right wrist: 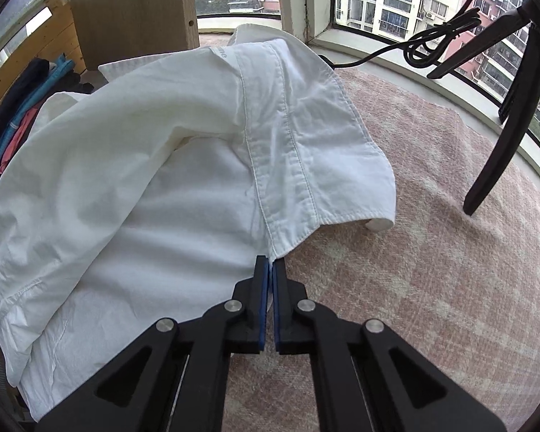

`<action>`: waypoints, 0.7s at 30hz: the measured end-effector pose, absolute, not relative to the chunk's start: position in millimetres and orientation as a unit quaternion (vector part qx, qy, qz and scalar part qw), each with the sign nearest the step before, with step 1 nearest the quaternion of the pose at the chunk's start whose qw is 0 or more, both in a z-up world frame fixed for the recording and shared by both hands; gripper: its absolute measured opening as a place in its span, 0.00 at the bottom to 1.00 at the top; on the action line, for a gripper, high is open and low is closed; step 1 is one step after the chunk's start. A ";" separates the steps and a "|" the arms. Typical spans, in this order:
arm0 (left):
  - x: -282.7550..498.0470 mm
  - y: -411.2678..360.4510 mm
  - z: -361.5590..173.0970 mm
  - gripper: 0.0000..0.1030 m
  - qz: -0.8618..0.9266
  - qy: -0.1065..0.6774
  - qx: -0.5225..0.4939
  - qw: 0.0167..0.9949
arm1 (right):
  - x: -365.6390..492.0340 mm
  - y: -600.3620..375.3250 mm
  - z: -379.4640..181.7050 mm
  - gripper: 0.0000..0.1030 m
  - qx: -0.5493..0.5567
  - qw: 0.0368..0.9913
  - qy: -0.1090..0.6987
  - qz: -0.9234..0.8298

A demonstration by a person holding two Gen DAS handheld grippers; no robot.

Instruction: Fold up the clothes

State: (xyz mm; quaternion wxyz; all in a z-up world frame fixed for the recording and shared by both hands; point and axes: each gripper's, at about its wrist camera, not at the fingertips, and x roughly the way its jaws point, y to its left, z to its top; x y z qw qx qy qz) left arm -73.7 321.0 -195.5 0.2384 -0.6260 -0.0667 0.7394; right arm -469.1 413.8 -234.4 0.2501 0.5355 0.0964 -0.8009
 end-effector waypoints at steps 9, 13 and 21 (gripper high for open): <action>-26.3 153.7 -127.5 0.25 0.806 -0.052 -0.590 0.014 | -450.9 463.8 -193.5 0.13 0.537 0.249 -0.017 -0.806; -38.2 97.6 -118.9 0.25 0.829 -0.031 -0.557 -0.049 | -403.0 480.4 -172.0 0.13 0.533 0.298 -0.057 -0.790; -104.3 42.5 -138.6 0.43 0.843 0.067 -0.529 -0.066 | -296.1 483.2 -141.0 0.13 0.548 0.346 -0.077 -0.758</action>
